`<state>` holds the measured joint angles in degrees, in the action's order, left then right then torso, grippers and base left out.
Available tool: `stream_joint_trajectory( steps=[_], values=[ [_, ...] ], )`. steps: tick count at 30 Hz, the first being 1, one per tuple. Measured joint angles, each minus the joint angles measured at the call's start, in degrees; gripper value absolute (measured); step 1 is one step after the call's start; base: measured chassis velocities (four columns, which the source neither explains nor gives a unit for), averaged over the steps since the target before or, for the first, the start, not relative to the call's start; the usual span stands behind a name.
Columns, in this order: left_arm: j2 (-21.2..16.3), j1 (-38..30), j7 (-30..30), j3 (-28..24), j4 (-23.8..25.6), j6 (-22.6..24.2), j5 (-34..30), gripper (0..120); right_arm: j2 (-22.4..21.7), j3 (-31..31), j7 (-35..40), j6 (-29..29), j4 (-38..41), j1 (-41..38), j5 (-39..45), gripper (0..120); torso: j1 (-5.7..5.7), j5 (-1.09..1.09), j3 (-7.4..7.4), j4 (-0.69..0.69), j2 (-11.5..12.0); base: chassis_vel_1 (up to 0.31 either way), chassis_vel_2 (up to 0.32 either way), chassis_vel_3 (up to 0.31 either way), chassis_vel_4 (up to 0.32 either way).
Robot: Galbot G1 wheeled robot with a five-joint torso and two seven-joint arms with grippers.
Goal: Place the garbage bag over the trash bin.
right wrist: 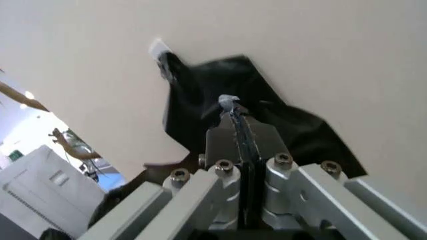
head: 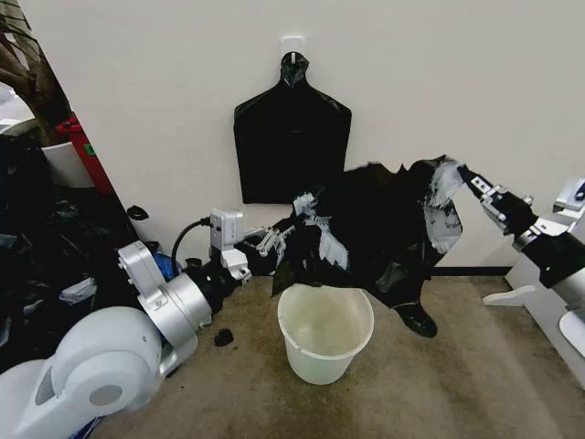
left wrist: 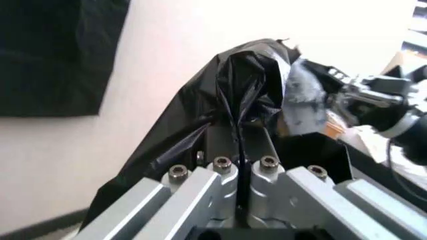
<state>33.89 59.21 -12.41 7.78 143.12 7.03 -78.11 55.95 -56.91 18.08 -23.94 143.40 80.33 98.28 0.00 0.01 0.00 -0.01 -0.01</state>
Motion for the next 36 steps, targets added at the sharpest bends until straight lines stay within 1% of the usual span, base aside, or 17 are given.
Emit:
stream_joint_trajectory(
  steps=[2, 3, 5, 7, 9, 11, 13, 14, 16, 19, 21, 22, 27, 31, 36],
  values=[
    [0.0, 0.0, 0.0, 0.0, 0.0, 0.0, 0.0, 0, 0.0, 0.0, 0.0, 0.0, 0.0, 0.0, 0.0, 0, 0.0, 0.0, 0.0, 0.0, 0.0, 0.0, 0.0, 0.0, 0.0],
    [1.6, 2.7, 2.8, -0.9, -2.0, -0.4, 3.4, 0, 1.8, 4.0, -0.3, -0.1, 0.0, 0.9, -4.8, 0, 0.0, -0.01, 0.0, 0.0, 0.0, 0.0, 0.0, 0.0, 0.0],
    [2.6, 3.7, 4.2, -1.4, -3.4, -0.5, 4.7, 0, 3.0, 7.3, -0.3, -0.1, -0.1, 1.4, -8.0, 0, 0.0, -0.01, 0.0, 0.0, 0.0, 0.0, 0.0, 0.0, 0.0],
    [2.9, 3.9, 4.3, -1.5, -3.9, -0.5, 5.0, 0, 3.2, 8.3, -0.3, -0.1, -0.1, 1.6, -8.9, 0, 0.0, -0.01, 0.0, 0.01, 0.0, 0.0, 0.0, 0.0, 0.0],
    [4.4, 5.5, 4.6, -1.7, -6.2, -0.8, 6.5, 0, 4.1, 12.8, -0.4, -0.1, -0.1, 1.8, -12.1, 0, 0.0, 0.0, -0.01, 0.0, 0.0, 0.0, 0.0, 0.0, 0.0],
    [5.5, 6.1, 4.5, -1.7, -7.9, -1.1, 7.6, 0, 4.7, 14.6, -0.4, -0.4, -0.1, 2.2, -13.5, 0, 0.0, -0.02, -0.01, -0.01, 0.0, 0.0, 0.0, 0.0, 0.0],
    [6.4, 7.3, 4.1, -1.6, -9.8, -1.5, 9.0, 0, 5.4, 15.3, -0.4, -0.7, -0.1, 3.0, -14.6, 0, 0.0, -0.01, 0.0, 0.01, 0.0, 0.0, 0.0, 0.0, 0.0],
    [6.4, 7.3, 4.1, -1.6, -9.8, -1.5, 9.0, 0, 5.4, 15.3, -0.4, -0.7, -0.1, 3.0, -14.6, 0, 0.0, -0.01, 0.0, 0.01, 0.0, 0.0, 0.0, 0.0, 0.0],
    [7.3, 9.4, 4.1, -0.9, -11.7, -2.3, 11.2, 0, 6.0, 15.2, -0.5, -0.8, -0.1, 4.4, -15.7, 0, 0.0, -0.01, -0.01, 0.01, 0.0, 0.0, 0.0, 0.0, 0.0],
    [8.1, 11.0, 4.0, -0.3, -13.2, -3.2, 13.3, 0, 6.5, 14.7, -0.7, -0.8, -0.1, 6.1, -16.3, 0, 0.0, -0.01, 0.0, -0.01, 0.0, 0.0, 0.0, 0.0, 0.0],
    [9.4, 12.5, 4.1, 0.1, -14.4, -3.7, 15.0, 0, 7.4, 14.6, -0.7, -1.0, -0.1, 7.9, -16.9, 0, 0.0, -0.02, 0.0, 0.03, 0.0, 0.0, 0.0, 0.0, 0.0],
    [9.4, 12.5, 4.1, 0.1, -14.4, -3.7, 15.0, 0, 7.4, 14.6, -0.7, -1.0, -0.1, 7.9, -16.9, 0, 0.0, -0.02, 0.0, 0.03, 0.0, 0.0, 0.0, 0.0, 0.0],
    [12.6, 15.5, 4.0, 0.2, -17.1, -4.7, 19.0, 0, 9.0, 15.7, -0.5, -2.3, -0.2, 9.6, -17.3, 0, 0.0, -0.01, 0.0, 0.0, 0.0, 0.0, 0.0, 0.0, 0.0],
    [14.1, 17.5, 3.1, 0.2, -17.7, -4.8, 20.2, 0, 9.3, 15.8, -0.5, -3.2, -0.2, 11.2, -17.2, 0, 0.0, -0.01, 0.0, 0.01, 0.0, 0.0, 0.0, 0.0, 0.0],
    [16.0, 22.9, 1.2, 0.8, -16.8, -4.8, 22.9, 0, 9.5, 16.1, 2.1, -4.2, -0.2, 13.9, -17.1, 0, 0.0, 0.0, 0.0, 0.0, 0.0, 0.0, 0.0, 0.0, 0.0]
  ],
)
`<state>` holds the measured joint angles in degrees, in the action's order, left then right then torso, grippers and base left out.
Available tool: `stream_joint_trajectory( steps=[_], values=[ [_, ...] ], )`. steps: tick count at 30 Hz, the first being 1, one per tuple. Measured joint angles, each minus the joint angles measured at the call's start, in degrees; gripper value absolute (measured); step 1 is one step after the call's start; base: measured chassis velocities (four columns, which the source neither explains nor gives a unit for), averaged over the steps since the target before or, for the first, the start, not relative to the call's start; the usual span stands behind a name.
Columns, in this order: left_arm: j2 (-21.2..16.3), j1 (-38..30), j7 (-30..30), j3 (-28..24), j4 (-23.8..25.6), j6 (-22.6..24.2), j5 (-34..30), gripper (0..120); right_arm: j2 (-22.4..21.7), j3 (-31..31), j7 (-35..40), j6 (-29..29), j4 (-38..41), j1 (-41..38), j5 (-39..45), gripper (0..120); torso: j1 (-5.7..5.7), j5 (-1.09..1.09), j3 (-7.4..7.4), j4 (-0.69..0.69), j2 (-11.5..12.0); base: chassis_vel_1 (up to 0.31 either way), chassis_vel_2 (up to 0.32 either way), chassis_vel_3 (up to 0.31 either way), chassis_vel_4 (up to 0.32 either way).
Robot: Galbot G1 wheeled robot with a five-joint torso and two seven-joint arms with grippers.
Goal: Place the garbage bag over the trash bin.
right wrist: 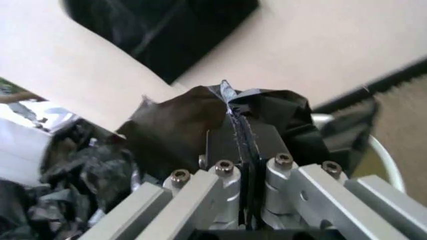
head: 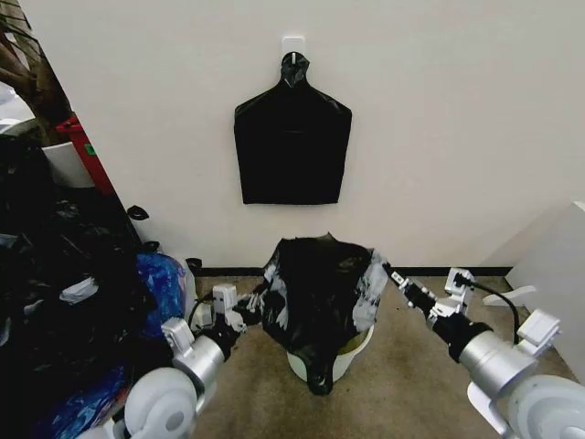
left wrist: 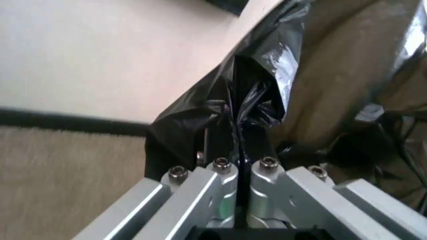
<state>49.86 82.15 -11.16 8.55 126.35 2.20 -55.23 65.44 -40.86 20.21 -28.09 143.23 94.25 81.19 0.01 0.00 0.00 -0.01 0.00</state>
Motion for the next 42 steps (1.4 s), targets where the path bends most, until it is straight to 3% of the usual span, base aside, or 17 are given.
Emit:
stream_joint_trajectory(
  steps=[9, 18, 27, 31, 42],
  values=[
    [0.7, 4.4, -2.7, 2.5, -0.4, -0.2, 3.0, 0, 1.3, 0.2, 2.7, -1.8, 0.0, 4.1, -0.9, 0, 0.0, 0.0, 0.0, 0.01, 0.0, 0.0, 0.0, 0.0, 0.0],
    [2.0, 6.0, -2.7, 1.4, -3.6, -1.4, 6.4, 0, 4.0, 1.4, -1.2, -2.0, -3.0, 8.0, -7.5, 0, 0.0, 0.0, 0.0, 0.01, 0.0, 0.0, 0.0, 0.0, 0.0],
    [3.4, 5.7, 0.0, -0.4, -8.4, -2.8, 9.1, 0, 6.2, 1.5, -9.3, 1.3, -9.5, 9.7, -16.3, 0, 0.0, -0.01, 0.0, 0.0, 0.0, 0.0, 0.0, 0.0, 0.0],
    [4.6, 2.3, 0.4, -1.3, -11.5, -3.7, 9.8, 0, 7.8, 2.0, -17.0, 5.4, -16.6, 9.4, -22.0, 0, -0.01, 0.0, 0.0, 0.01, 0.0, 0.0, 0.0, 0.0, 0.0],
    [7.0, 1.3, 3.8, -1.8, -15.7, -5.0, 13.2, 0, 8.9, 1.4, -27.5, 12.8, -24.3, 8.7, -26.5, 0, -0.01, 0.0, 0.0, 0.01, 0.0, 0.0, 0.0, 0.0, 0.0]
  ],
)
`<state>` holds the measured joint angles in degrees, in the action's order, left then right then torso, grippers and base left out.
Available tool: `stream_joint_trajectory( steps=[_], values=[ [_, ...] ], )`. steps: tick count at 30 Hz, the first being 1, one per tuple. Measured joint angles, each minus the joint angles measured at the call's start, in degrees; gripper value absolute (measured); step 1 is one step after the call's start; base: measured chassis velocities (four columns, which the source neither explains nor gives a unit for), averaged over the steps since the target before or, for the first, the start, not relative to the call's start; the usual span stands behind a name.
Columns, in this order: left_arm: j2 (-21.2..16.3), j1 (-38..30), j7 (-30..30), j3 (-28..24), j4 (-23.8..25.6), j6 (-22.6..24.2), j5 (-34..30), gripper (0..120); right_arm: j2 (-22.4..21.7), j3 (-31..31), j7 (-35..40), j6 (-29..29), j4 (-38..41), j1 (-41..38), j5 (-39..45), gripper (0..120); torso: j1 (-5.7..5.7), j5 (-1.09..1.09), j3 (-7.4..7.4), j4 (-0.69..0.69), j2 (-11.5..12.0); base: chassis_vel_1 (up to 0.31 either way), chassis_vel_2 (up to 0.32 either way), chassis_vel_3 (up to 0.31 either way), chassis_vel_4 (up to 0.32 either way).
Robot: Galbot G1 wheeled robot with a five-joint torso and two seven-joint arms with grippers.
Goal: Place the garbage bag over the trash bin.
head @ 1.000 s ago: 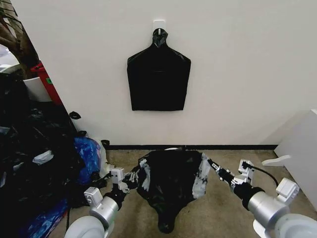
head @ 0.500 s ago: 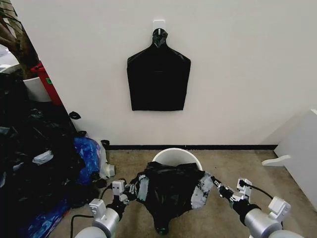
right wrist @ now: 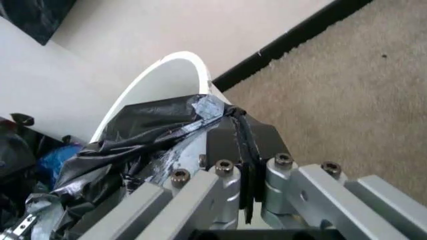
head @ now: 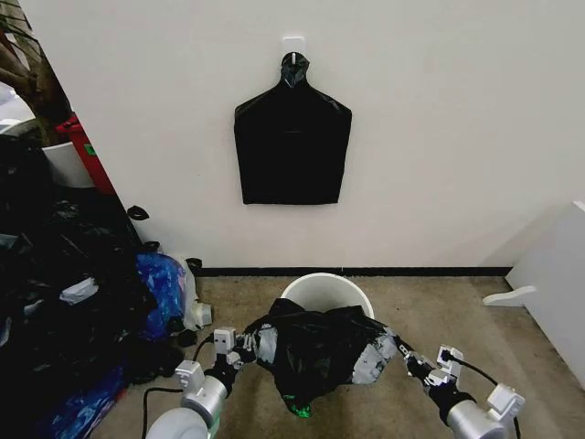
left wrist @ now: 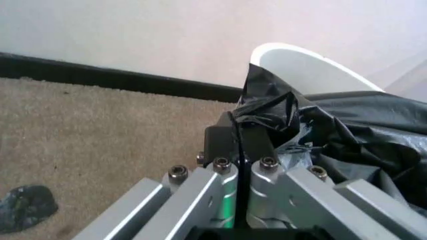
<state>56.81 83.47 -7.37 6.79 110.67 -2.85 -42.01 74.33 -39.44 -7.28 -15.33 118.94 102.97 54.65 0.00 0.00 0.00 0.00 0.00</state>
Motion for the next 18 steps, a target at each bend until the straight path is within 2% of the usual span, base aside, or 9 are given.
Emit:
stream_joint_trajectory(
  steps=[8, 12, 18],
  values=[
    [1.6, -0.4, 1.8, -0.2, -2.7, -1.6, 2.1, 0, 1.2, 0.5, -9.5, 5.9, -6.2, -1.3, -5.1, 0, 0.0, 0.0, 0.0, 0.0, 0.0, 0.0, 0.0, 0.0, 0.0],
    [3.3, -1.1, 3.6, -0.4, -5.8, -3.2, 3.7, 0, 2.4, 0.4, -16.0, 11.1, -11.0, -3.1, -6.3, 0, 0.0, 0.01, 0.0, 0.0, 0.0, 0.0, 0.0, 0.0, 0.0],
    [5.6, -2.3, 5.2, -0.8, -9.3, -4.9, 4.5, 0, 3.7, 0.2, -23.1, 15.5, -16.7, -5.1, -7.1, 0, 0.0, 0.0, 0.0, 0.0, 0.0, 0.0, 0.0, 0.0, 0.0]
  ],
)
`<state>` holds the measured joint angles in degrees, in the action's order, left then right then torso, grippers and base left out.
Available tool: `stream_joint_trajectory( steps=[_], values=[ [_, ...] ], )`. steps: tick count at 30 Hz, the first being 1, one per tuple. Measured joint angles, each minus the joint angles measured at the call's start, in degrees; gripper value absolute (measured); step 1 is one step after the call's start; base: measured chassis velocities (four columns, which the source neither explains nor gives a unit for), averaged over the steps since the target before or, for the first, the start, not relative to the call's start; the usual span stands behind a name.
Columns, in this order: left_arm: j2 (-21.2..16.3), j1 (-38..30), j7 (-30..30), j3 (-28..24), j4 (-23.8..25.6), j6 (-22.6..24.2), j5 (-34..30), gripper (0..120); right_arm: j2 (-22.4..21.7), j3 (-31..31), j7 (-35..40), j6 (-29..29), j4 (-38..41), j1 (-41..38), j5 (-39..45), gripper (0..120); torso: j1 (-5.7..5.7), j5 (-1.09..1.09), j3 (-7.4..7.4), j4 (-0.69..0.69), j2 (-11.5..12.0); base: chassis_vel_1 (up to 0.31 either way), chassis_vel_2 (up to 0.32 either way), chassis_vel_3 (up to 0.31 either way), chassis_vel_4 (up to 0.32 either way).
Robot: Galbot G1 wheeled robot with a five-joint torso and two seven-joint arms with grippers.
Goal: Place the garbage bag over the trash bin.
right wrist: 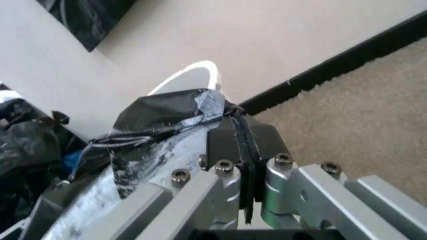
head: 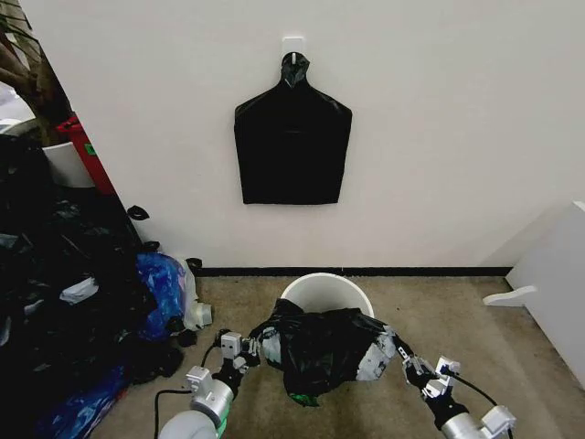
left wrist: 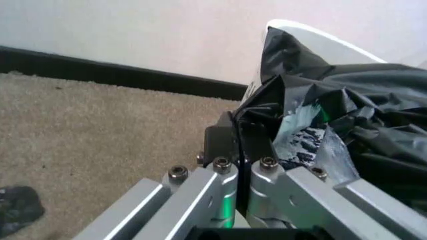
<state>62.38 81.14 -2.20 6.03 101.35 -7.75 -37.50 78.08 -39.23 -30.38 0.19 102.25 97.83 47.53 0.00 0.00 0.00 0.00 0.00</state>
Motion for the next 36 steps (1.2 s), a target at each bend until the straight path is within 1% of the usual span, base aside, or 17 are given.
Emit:
stream_joint_trajectory(
  steps=[7, 10, 19, 28, 36],
  values=[
    [1.9, -0.9, 1.2, -0.4, -2.3, -1.1, 1.2, 0, 0.7, -0.2, -4.3, 2.3, -4.8, -3.0, 0.5, 0, 0.0, 0.0, 0.0, 0.0, 0.0, 0.0, 0.0, 0.0, 0.0],
    [2.4, -1.1, 1.2, -0.5, -2.7, -1.2, 1.5, 0, 0.7, -0.2, -4.6, 2.4, -6.0, -3.8, 1.1, 0, 0.0, 0.01, 0.0, 0.0, 0.0, 0.0, 0.0, 0.0, 0.0],
    [3.3, -2.0, 1.2, -0.7, -4.0, -1.4, 1.9, 0, -0.3, -0.2, -4.7, 1.5, -8.9, -6.1, 4.3, 0, 0.0, 0.0, 0.0, -0.01, 0.0, 0.0, 0.0, 0.0, 0.0],
    [4.3, -3.0, 0.7, -0.3, -5.3, -1.4, 1.9, 0, 0.9, 0.6, -4.8, 0.3, -9.9, -7.8, 3.2, 0, 0.0, 0.0, 0.0, 0.0, 0.0, 0.0, 0.0, 0.0, 0.0],
    [5.6, -3.9, 1.1, -0.2, -7.7, -1.9, 2.7, 0, 1.1, 0.7, -4.8, -0.7, -11.3, -9.5, 2.5, 0, 0.0, 0.0, 0.0, -0.01, 0.0, 0.0, 0.0, 0.0, 0.0]
  ],
)
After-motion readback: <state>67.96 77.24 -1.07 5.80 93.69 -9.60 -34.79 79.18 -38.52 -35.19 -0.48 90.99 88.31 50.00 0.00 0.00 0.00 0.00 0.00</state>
